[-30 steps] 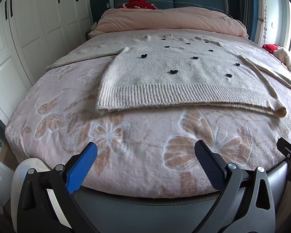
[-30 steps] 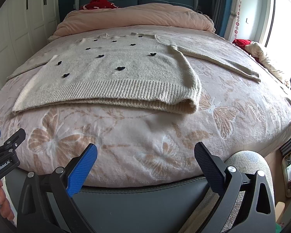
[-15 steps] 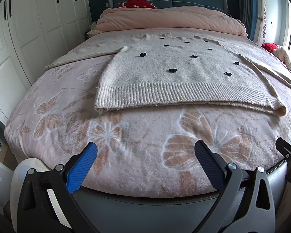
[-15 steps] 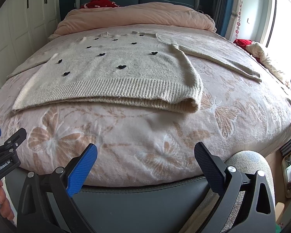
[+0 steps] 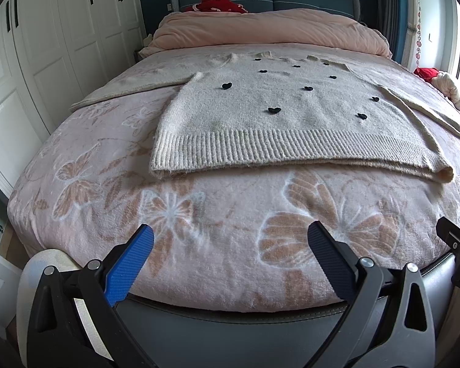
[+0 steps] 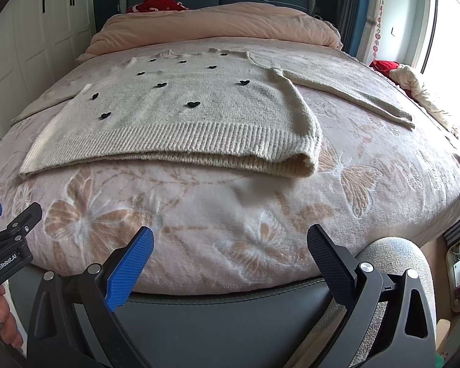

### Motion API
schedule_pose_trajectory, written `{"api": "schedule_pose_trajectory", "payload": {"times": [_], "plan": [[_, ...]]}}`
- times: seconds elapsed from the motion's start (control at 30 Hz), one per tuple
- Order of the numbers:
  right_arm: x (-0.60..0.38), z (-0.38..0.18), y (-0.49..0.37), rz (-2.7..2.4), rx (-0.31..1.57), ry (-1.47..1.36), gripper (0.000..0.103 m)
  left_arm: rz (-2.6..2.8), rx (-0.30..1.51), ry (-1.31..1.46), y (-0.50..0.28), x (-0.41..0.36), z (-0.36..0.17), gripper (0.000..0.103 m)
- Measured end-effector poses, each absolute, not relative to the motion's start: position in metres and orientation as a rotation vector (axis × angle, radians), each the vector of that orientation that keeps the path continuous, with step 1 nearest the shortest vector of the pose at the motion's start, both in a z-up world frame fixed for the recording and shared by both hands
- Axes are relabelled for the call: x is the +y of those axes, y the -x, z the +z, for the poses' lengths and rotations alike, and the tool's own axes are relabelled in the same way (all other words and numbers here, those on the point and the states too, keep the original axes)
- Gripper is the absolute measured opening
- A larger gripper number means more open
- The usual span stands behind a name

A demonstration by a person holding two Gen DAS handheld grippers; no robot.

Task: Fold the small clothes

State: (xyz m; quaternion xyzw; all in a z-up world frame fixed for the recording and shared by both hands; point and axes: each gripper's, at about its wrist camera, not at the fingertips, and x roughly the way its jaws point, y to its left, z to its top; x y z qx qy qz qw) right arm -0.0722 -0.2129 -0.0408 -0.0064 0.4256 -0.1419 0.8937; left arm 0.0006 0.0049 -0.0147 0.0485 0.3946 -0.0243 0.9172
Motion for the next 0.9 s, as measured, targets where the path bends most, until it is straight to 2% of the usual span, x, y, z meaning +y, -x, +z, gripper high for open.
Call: {"api": "schedule_pose_trajectory", "payload": {"times": [0.9], "plan": [[-0.2118,-0.0414,0.0714,-0.290,0.889,0.012,0.098,-0.049,0.812,-0.103,-0.0008,0.0051,-0.0153,0.098]]}}
